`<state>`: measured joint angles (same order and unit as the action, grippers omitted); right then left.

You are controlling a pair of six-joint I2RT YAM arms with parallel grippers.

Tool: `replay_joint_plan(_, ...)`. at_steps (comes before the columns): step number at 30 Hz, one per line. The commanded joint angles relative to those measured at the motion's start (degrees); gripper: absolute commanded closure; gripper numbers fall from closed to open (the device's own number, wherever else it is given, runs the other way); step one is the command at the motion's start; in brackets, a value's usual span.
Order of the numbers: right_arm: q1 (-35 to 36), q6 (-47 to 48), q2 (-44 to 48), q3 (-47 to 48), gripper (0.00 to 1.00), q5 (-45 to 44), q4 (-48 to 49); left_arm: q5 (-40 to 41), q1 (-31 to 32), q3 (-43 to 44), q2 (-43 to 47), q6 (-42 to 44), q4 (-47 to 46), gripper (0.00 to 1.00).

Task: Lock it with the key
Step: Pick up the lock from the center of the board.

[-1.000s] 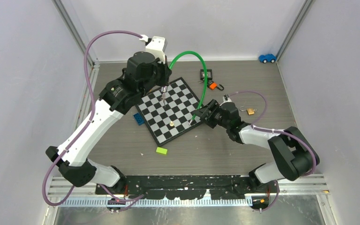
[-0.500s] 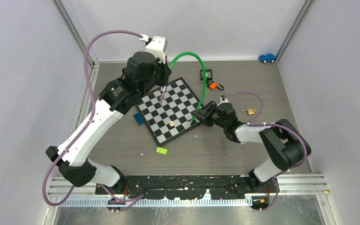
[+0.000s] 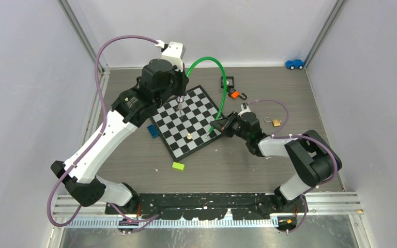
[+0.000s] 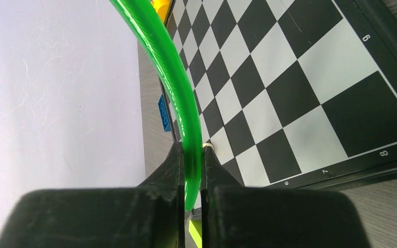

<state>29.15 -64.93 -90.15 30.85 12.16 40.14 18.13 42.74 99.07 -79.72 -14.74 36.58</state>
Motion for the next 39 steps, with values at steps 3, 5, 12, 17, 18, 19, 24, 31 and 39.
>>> replay_joint_plan(3, 0.32, 2.98, 8.06, 1.72, 0.99, -1.13, -3.82, 2.21, 0.24, -7.46, 5.95, -0.46, -10.57, 1.0)
replay_joint_plan(5, 0.3, 6.09, 13.48, 2.72, 1.0, -3.41, -11.05, 2.74, 0.24, -11.43, 7.77, -0.79, -12.64, 1.0)
replay_joint_plan(12, 0.3, 16.62, 35.24, 8.17, 1.0, -17.17, -45.31, 1.5, 0.24, -24.74, 10.56, -6.73, -17.25, 1.0)
replay_joint_plan(17, 0.3, 18.11, 42.64, 8.49, 1.0, -20.71, -59.47, -2.0, 2.59, -31.55, 7.55, -12.49, -21.59, 1.0)
replay_joint_plan(18, 0.3, 17.85, 44.18, 7.91, 1.0, -21.32, -61.7, -1.76, 3.48, -32.83, 6.83, -13.23, -22.38, 1.0)
replay_joint_plan(19, 0.3, 17.48, 45.25, 7.5, 1.0, -22.07, -64.13, -1.47, 4.43, -33.59, 5.58, -14.0, -22.87, 1.0)
replay_joint_plan(24, 0.3, 15.36, 50.31, 5.73, 1.0, -26.69, -74.66, 2.14, 9.71, -37.32, 0.1, -17.14, -25.3, 1.0)
replay_joint_plan(31, 0.3, 13.7, 51.74, 4.21, 1.0, -30.12, -81.16, 4.83, 13.52, -37.16, -9.99, -20.4, -26.87, 1.0)
replay_joint_plan(39, 0.3, 15.4, 58.04, 2.46, 1.0, -30.45, -78.71, 7.54, 15.28, -34.98, -21.03, -20.56, -28.57, 1.0)
